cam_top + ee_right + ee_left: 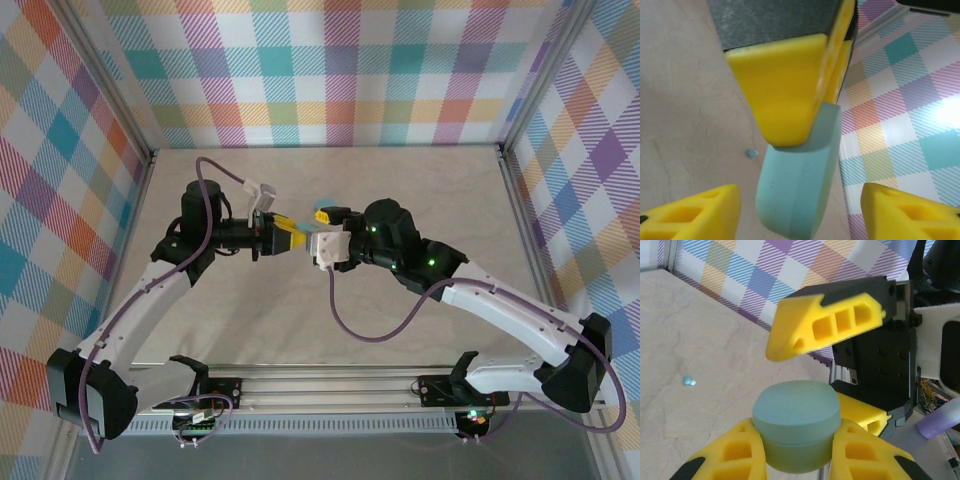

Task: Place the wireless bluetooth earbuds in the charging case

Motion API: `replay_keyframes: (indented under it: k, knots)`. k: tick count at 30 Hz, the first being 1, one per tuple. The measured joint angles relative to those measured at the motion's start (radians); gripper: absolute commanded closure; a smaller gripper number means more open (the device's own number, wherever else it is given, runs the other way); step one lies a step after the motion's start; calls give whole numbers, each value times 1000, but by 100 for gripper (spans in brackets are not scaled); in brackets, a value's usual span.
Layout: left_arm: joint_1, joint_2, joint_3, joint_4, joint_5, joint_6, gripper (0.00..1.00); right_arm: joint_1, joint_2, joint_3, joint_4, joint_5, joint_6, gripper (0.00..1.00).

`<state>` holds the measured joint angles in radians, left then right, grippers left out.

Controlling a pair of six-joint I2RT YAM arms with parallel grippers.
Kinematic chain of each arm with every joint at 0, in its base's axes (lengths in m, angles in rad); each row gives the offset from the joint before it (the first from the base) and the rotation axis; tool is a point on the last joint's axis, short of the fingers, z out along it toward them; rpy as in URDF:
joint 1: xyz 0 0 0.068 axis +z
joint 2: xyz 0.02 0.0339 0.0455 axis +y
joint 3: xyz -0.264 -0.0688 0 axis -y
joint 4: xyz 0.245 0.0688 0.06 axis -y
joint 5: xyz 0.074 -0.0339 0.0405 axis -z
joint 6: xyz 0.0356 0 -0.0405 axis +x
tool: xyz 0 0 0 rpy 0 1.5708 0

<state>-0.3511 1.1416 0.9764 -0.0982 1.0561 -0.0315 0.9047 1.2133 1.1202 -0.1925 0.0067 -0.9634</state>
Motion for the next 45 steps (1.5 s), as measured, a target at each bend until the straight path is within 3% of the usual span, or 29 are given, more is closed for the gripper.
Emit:
replay_keyframes:
  k: [5,12,17,25,45]
  knots:
    - [0,-57,-63,53,-44,28,100,-57,-25,21,-45,-90,183,26]
    - [0,-100,-109,114,-112,79,100,-251,-82,121,-92,-385,573,27]
    - [0,-100,-109,127,-124,117,100,-256,-17,189,-159,-519,717,26]
    - [0,-85,-109,124,-85,161,100,-256,112,202,-259,-597,773,23]
    - [0,-104,-124,148,-77,179,100,-237,216,308,-314,-647,739,22]
